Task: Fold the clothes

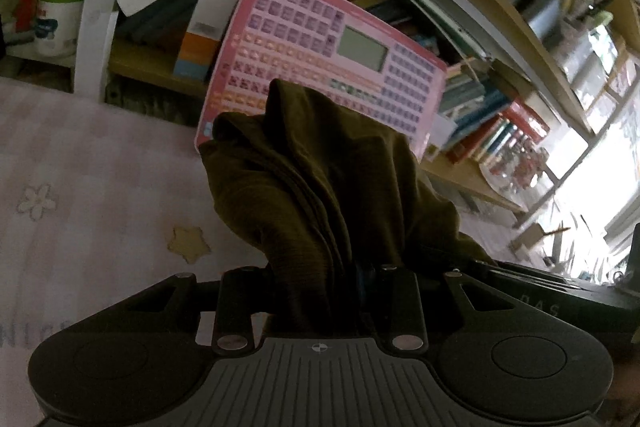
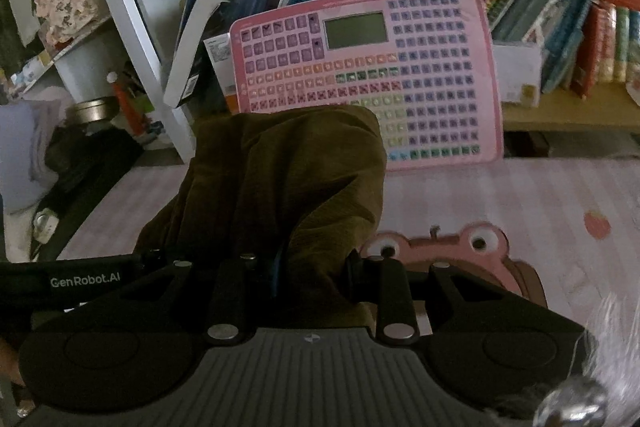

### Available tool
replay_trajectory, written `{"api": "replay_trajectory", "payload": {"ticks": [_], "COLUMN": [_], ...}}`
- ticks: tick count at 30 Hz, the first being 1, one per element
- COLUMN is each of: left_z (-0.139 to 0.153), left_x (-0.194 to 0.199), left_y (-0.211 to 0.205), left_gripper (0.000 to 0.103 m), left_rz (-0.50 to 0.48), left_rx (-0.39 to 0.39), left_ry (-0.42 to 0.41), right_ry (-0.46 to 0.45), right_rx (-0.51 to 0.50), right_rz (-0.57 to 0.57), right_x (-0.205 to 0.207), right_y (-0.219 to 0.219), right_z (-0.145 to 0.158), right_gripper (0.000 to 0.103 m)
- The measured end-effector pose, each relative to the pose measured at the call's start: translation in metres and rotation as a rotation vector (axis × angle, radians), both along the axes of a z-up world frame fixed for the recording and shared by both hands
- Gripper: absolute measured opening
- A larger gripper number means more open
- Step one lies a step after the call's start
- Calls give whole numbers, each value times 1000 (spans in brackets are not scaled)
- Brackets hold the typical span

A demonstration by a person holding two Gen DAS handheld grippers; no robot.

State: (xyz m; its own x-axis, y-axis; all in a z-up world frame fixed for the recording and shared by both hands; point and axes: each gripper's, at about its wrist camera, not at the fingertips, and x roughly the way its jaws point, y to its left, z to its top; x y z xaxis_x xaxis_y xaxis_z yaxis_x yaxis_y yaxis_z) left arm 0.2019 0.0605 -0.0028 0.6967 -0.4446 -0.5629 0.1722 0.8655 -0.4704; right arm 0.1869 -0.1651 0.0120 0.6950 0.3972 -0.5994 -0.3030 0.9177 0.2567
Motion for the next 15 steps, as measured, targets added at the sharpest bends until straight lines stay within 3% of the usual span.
{"api": "replay_trajectory", "payload": {"ticks": [6, 15], "left_z": [-14, -44], "left_x": [20, 33], "left_y": [7, 9], "left_gripper": [31, 37], "left_rz": [-1, -10], "left_rx": [-8, 0], "left_ry": [6, 61], "right_ry": [-9, 91], "right_rx": [-3, 39], "right_rz": [5, -82], "right_x": [20, 32], "right_y": [7, 1], "right_z": [-13, -54], "right_gripper": [26, 30]}}
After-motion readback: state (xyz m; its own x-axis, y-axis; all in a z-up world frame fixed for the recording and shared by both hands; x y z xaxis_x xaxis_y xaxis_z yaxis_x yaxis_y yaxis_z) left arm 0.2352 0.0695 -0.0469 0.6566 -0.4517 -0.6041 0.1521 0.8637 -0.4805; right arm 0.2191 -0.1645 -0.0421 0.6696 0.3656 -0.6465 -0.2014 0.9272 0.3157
